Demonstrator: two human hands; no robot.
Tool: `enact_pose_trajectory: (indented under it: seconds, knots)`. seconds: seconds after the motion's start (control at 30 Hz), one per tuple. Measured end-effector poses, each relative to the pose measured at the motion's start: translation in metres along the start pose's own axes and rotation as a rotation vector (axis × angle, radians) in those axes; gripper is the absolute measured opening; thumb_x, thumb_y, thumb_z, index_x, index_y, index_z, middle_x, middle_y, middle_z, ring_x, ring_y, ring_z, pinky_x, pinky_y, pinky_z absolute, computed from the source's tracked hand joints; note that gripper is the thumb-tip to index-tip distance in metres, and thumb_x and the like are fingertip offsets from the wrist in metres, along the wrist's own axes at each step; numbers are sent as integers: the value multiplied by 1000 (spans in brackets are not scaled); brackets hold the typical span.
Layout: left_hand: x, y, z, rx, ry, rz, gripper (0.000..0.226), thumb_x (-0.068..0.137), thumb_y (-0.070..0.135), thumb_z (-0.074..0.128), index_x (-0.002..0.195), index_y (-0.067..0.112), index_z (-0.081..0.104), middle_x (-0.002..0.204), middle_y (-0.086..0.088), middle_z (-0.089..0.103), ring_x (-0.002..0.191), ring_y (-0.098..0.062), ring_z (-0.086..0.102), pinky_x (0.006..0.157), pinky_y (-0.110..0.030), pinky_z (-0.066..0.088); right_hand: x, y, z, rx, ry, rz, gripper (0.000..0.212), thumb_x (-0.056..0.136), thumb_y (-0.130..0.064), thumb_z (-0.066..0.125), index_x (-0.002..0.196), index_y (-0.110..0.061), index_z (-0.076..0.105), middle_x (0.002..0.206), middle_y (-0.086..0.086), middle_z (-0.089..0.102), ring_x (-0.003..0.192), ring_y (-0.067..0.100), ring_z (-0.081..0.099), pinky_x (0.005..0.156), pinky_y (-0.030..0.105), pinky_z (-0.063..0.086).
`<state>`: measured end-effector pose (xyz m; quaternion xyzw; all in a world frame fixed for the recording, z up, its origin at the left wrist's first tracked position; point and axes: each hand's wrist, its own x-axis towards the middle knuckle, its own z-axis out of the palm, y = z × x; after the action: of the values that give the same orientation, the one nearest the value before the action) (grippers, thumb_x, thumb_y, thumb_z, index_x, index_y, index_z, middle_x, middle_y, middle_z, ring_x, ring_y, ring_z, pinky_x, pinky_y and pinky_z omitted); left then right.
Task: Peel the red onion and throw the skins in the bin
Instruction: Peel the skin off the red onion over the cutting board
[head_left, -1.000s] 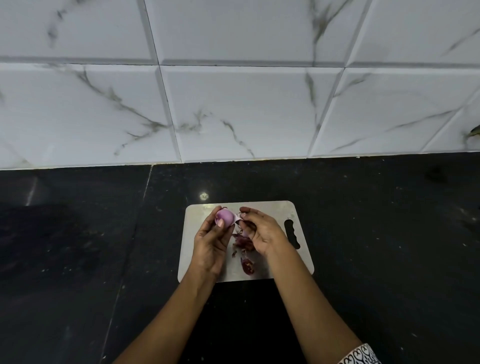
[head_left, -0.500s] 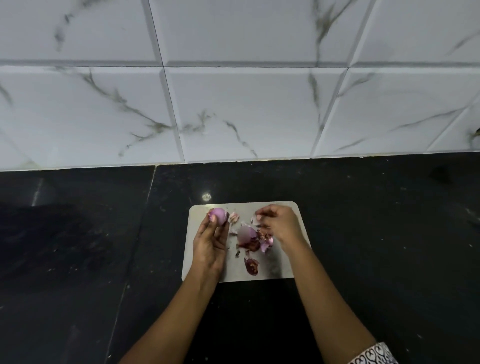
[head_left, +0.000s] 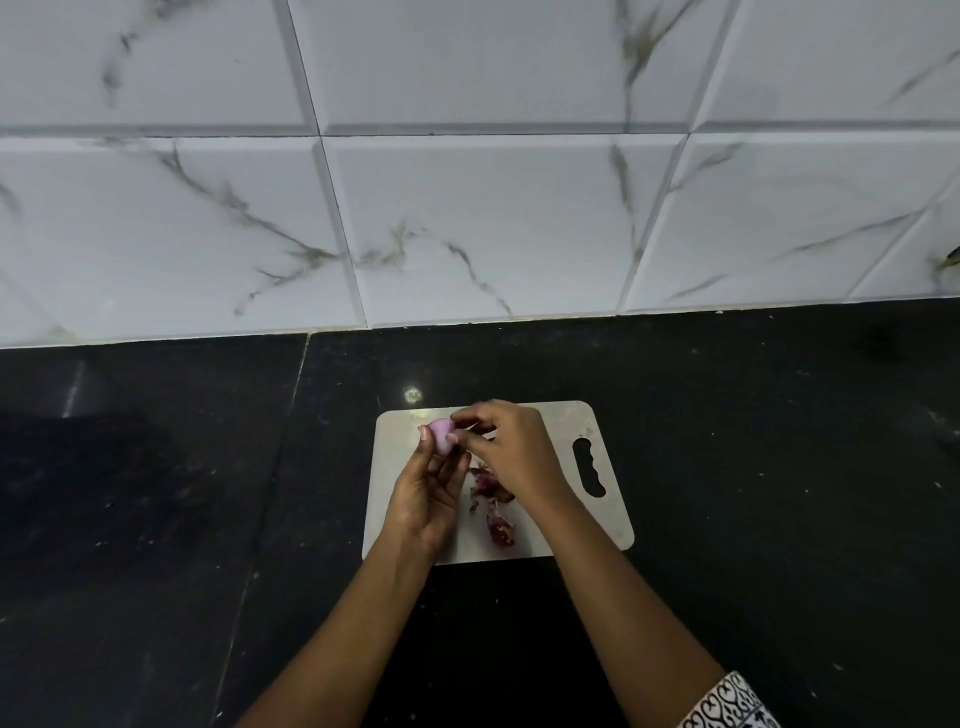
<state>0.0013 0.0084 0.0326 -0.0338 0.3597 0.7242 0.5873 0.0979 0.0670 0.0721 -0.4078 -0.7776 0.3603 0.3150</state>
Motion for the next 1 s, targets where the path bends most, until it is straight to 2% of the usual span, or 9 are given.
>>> enact_pose_trajectory:
  seconds: [0.13, 0.3, 0.4, 0.57, 0.7, 0.77, 0.9, 0.93, 1.0]
  knots:
    - [-4, 2, 3, 22, 9, 9, 25, 94, 26, 50, 98, 6, 65, 76, -4, 74, 68, -7, 71, 71, -19, 57, 4, 0, -9, -20, -107, 2, 31, 74, -25, 77, 103, -15, 72, 96, -1, 70, 85, 7, 66, 75, 15, 50]
    - [-4, 1, 5, 115, 11, -26, 24, 92, 29, 54, 96, 9, 66, 78, -3, 74, 73, -9, 71, 74, -22, 56, 5, 1, -13, -39, -105, 26, 26, 76, -27, 75, 100, -16, 73, 93, 0, 70, 83, 8, 67, 72, 29, 57]
    - [-2, 1, 4, 163, 9, -10, 23, 93, 29, 54, 96, 11, 67, 85, -2, 75, 80, -9, 71, 76, -22, 54, 6, -2, -16, -62, -119, 16, 25, 79, -28, 72, 101, -15, 73, 92, 2, 72, 75, 6, 65, 69, 24, 55]
    - [-4, 0, 2, 194, -45, 11, 25, 95, 27, 49, 102, 11, 68, 99, -2, 74, 94, -10, 68, 85, -24, 48, 8, -6, -11, -121, -60, 17, 18, 84, -22, 66, 98, -13, 73, 88, 3, 72, 50, -4, 48, 52, 9, 41]
    - [-3, 1, -1, 209, -46, 27, 25, 96, 24, 48, 102, 10, 67, 95, -2, 75, 93, -11, 68, 83, -23, 50, 8, -5, -4, -100, 24, 77, 10, 81, -17, 66, 88, -12, 71, 75, 1, 69, 48, 0, 51, 48, 14, 43]
    - [-2, 1, -4, 184, -38, 44, 25, 96, 23, 47, 101, 8, 66, 93, -4, 75, 88, -11, 71, 79, -20, 55, 10, -3, -1, 0, 75, 163, 7, 81, -15, 65, 85, -13, 70, 75, 0, 68, 54, 6, 59, 52, 20, 50]
    - [-1, 3, -7, 70, -24, 42, 28, 95, 22, 47, 98, 3, 67, 83, -8, 75, 77, -13, 73, 74, -20, 57, 14, 6, -7, 645, 205, 490, 7, 86, -5, 62, 82, -8, 66, 76, 9, 65, 65, 17, 66, 62, 25, 57]
    - [-1, 3, -9, 30, -29, 41, 31, 95, 21, 47, 93, 2, 71, 83, -9, 75, 76, -15, 73, 73, -21, 57, 13, 11, -9, 649, 226, 500, 7, 86, -5, 62, 82, -9, 66, 77, 9, 66, 66, 16, 66, 62, 24, 57]
    - [0, 5, -11, -50, -53, 23, 36, 94, 20, 48, 82, 2, 76, 87, -11, 75, 80, -19, 73, 75, -23, 57, 8, 21, -12, 423, 209, 419, 9, 87, -8, 61, 86, -14, 68, 82, 4, 68, 72, 15, 67, 63, 21, 55]
